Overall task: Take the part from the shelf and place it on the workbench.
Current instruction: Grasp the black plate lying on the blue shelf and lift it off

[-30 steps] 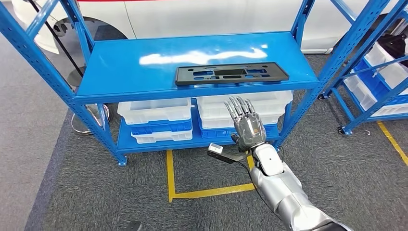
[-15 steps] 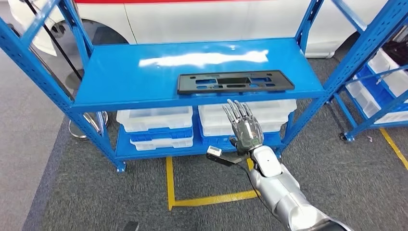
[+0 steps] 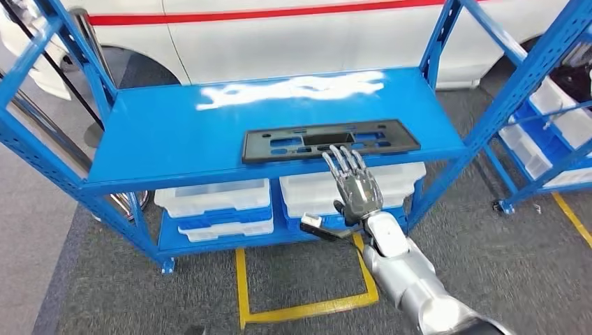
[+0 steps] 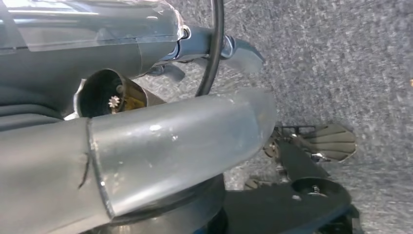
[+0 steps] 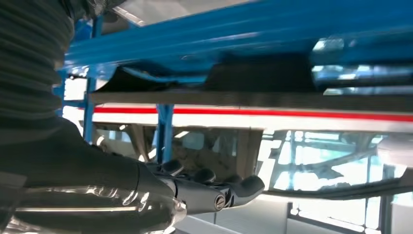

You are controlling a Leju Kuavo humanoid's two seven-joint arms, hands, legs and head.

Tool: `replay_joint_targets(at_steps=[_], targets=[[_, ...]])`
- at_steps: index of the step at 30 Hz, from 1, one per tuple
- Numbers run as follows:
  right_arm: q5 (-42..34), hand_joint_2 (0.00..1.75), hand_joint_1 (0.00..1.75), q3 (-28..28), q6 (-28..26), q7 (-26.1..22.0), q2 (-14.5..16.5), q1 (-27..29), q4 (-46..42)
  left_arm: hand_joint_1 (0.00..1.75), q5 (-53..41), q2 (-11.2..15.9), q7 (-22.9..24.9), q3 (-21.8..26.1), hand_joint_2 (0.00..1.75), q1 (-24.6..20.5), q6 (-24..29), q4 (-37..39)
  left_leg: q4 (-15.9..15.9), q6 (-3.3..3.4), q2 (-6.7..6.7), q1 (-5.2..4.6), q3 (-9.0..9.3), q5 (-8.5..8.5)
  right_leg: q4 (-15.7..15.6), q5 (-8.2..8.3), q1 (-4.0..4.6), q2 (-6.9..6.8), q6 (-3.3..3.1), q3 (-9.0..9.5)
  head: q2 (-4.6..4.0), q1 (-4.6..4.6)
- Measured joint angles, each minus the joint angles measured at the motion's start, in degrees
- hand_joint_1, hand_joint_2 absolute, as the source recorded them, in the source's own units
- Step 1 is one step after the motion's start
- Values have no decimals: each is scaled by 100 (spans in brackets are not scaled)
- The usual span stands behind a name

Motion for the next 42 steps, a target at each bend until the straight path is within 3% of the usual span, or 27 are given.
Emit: replay_joint_targets(at_steps=[2,4,7,9,10,11,13,14,15,17,18,20,22,23,24,25,27,28,29,32,34,36,38,39,40,42], targets=[[1,175,0,1,-1,1,7,-8,1,0,0,0,1,0,0,-7,1,1,-15,92,-6,-3,75,-60,49,-51,-3,-1,69,29,0,-1],[-1,175,0,1,-2,3,8,-25,-1,0,-1,3,-1,0,0,-8,4,2,-47,168,-7,10,201,-111,405,-95,-20,-14,121,-119,0,0],[-1,175,0,0,-2,3,7,-24,5,0,-1,7,-3,0,0,-28,7,3,-64,216,-14,14,373,-257,1473,-448,-42,-32,190,-839,0,2],[-1,175,0,1,-2,3,6,-9,11,0,-1,6,-3,0,0,-24,4,3,-63,213,-27,13,522,-383,1685,-599,-48,-40,205,-1167,0,2],[-1,175,0,1,-2,3,5,-6,12,0,-1,6,-2,0,0,-17,4,3,-63,206,-32,13,618,-454,1498,-486,-50,-44,198,-1195,0,2],[-1,175,0,1,-2,3,3,-6,13,0,-1,5,-2,0,0,-10,4,3,-63,194,-34,13,715,-528,1163,-231,-51,-47,185,-1155,0,3],[-1,175,0,1,-1,3,-13,0,31,0,-1,3,-2,0,0,3,4,11,-60,148,-46,6,862,-671,445,447,-30,-62,135,-1058,0,5],[-1,175,0,1,0,3,-18,6,39,0,-1,4,-2,0,0,-5,4,15,-66,113,-55,2,896,-727,249,670,-11,-65,104,-1029,0,2],[-1,175,0,2,0,3,-20,10,45,0,-1,4,-2,0,0,-12,4,20,-63,78,-62,-3,920,-761,163,772,5,-65,71,-1020,0,1],[-1,175,0,2,-1,4,-13,3,39,0,-1,8,-1,0,0,-37,4,20,-4,13,-63,-6,932,-766,142,728,1,-48,2,-938,0,-3],[-1,175,0,2,-2,4,-12,-6,37,0,-1,9,-2,0,0,-40,4,20,151,-9,-56,-4,875,-737,111,701,-14,-42,-34,-879,0,-1],[-1,175,0,2,-2,5,-10,-19,37,0,-1,11,-2,0,0,-49,4,20,746,-45,-45,3,533,-774,54,630,-35,-39,-92,-740,0,-4],[1,175,0,2,-2,-5,-8,-9,39,0,-1,11,-3,-1,0,-52,4,20,1413,-78,-42,5,67,-1059,40,527,-32,-33,-121,-615,0,-7],[2,175,0,3,-2,-14,-5,9,40,0,-1,11,-2,-2,0,-46,4,20,1580,-93,-42,6,-106,-1200,40,471,-28,-20,-125,-545,0,-6],[2,175,0,3,-2,-23,-1,32,40,0,-1,11,-2,-2,0,-38,4,20,1579,-99,-42,6,-201,-1231,42,416,-23,-3,-127,-468,0,-6],[1,175,0,4,-2,-32,8,56,40,0,-2,11,7,-2,0,-31,4,20,1402,-93,-42,5,-212,-1104,44,363,-20,15,-125,-389,0,-6],[-8,175,0,7,-2,-51,28,113,39,0,-21,18,49,-3,0,-31,2,21,670,-40,-37,1,-70,-493,52,260,-14,46,-108,-245,0,-5],[-14,175,0,8,-2,-55,35,141,38,0,-36,23,75,-3,0,-37,1,22,351,-9,-30,-10,1,-289,62,217,-6,72,-88,-202,0,-4],[-20,175,0,9,-2,-53,38,166,36,0,-54,29,94,-5,0,-44,-2,23,140,21,-29,-23,49,-159,71,177,3,97,-58,-184,0,-3],[-28,175,0,9,-2,-37,35,217,23,0,-90,36,115,-10,0,-57,-8,25,39,104,-30,-28,93,-92,86,109,25,160,39,-196,0,-6],[-32,175,82,9,-2,-29,27,239,11,0,-103,34,89,-17,0,-61,-14,25,-16,163,-7,12,136,-32,255,-20,30,107,96,-273,0,5],[-51,175,169,9,-2,-31,17,261,8,0,-121,31,27,-37,0,-71,-17,25,-46,198,34,28,142,-19,872,-371,15,18,150,-593,0,17],[-88,175,175,9,-2,-57,8,297,5,0,-148,32,-14,-56,0,-76,-13,25,-42,206,65,27,114,-19,1569,-655,-19,-14,188,-974,0,18],[-102,175,175,9,-2,-72,3,315,2,0,-160,32,-21,-62,0,-76,-10,25,-39,204,70,27,105,-18,1681,-639,-36,-20,201,-1041,0,18],[-111,175,175,9,-2,-82,-3,330,-3,0,-170,32,-26,-69,0,-75,-10,25,-31,200,71,28,100,-15,1575,-515,-54,-24,209,-995,0,18],[-115,175,175,10,-2,-87,-10,347,-25,0,-177,31,-34,-81,0,-75,-11,25,-2,176,64,29,90,-9,842,-124,-82,-21,205,-630,0,19]])
